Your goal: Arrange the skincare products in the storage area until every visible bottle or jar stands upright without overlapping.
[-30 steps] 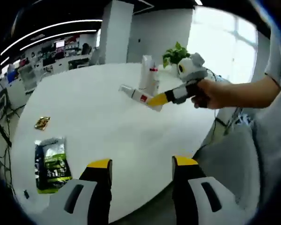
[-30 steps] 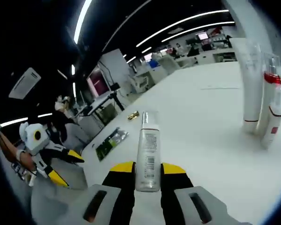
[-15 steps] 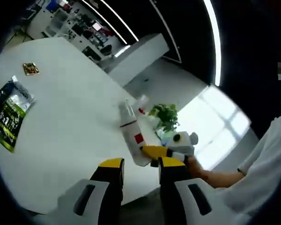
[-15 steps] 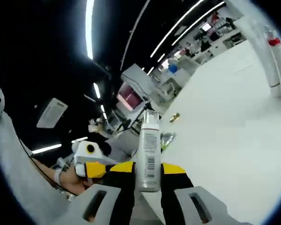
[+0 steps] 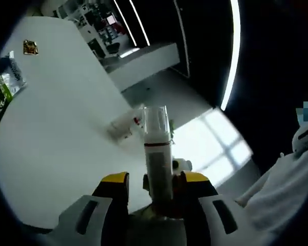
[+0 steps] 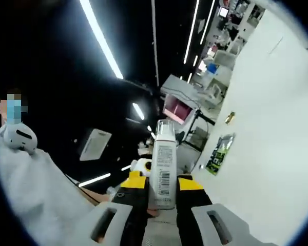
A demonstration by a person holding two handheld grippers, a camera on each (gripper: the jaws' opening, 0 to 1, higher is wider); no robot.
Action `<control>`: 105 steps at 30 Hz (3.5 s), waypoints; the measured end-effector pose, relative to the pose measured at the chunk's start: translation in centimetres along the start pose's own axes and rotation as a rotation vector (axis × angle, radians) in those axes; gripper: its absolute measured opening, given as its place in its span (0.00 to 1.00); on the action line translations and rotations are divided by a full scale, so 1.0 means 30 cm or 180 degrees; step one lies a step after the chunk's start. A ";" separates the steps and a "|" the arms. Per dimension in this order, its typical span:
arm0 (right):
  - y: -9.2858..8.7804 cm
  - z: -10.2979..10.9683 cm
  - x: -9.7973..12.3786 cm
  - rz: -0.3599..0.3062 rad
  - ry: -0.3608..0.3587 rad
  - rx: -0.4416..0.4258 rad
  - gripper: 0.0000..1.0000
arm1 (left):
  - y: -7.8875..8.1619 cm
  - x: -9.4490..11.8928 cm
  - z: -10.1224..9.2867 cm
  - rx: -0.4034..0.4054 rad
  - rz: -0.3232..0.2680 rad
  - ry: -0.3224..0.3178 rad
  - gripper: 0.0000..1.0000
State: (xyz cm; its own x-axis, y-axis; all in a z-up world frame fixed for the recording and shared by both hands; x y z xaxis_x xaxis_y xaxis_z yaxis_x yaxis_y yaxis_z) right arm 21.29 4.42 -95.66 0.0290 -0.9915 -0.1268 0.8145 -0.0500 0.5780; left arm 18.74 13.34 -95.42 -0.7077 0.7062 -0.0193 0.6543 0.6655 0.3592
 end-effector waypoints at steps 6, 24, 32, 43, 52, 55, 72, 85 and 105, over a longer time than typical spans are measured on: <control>-0.029 0.022 -0.007 0.0145 0.0160 -0.0118 0.13 | -0.004 0.003 0.000 0.0068 0.0029 -0.0062 0.21; -0.099 -0.040 -0.047 0.0965 -0.0379 0.0600 0.28 | -0.022 0.029 0.065 -0.0462 0.0259 0.0823 0.15; -0.034 -0.048 -0.017 0.0855 -0.0446 0.0593 0.26 | -0.013 0.047 0.107 -0.0680 0.0263 0.1286 0.15; -0.033 -0.083 -0.096 0.0847 -0.1021 0.0409 0.25 | -0.074 0.027 0.124 -0.1187 0.0724 0.1697 0.15; -0.061 -0.104 -0.092 0.1050 -0.1275 0.0419 0.19 | -0.083 0.028 0.128 -0.1353 0.0831 0.1780 0.15; -0.069 -0.109 -0.094 0.1108 -0.1323 0.0443 0.19 | -0.085 0.028 0.134 -0.1396 0.0860 0.1824 0.15; -0.052 -0.104 -0.079 0.1106 -0.1465 0.0785 0.13 | -0.073 0.026 0.120 -0.1900 0.0897 0.1703 0.16; 0.046 -0.155 -0.005 0.0845 -0.1755 0.1053 0.13 | 0.022 0.127 0.124 -0.2894 0.1330 0.1981 0.33; 0.278 -0.276 0.140 0.0390 -0.2587 0.1671 0.13 | 0.038 0.347 0.343 -0.3205 0.2088 0.2793 0.34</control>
State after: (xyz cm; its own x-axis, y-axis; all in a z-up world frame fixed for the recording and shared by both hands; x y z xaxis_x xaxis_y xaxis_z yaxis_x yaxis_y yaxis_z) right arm 32.99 0.82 -98.06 -0.4725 -0.7641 0.4391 0.4650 0.2071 0.8607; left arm 14.86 23.95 -104.81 -0.5373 0.1957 0.8203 0.7167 -0.4068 0.5665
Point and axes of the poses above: the point that each gripper's makers call its tool centre point, and the gripper's own axes: x roughly backward along the fingers, z roughly to its left, y roughly out of its top, the point moved 5 cm from there along x, roughly backward along the fingers, and after that the axes turned 6 degrees about x, right-handed, at the moved point
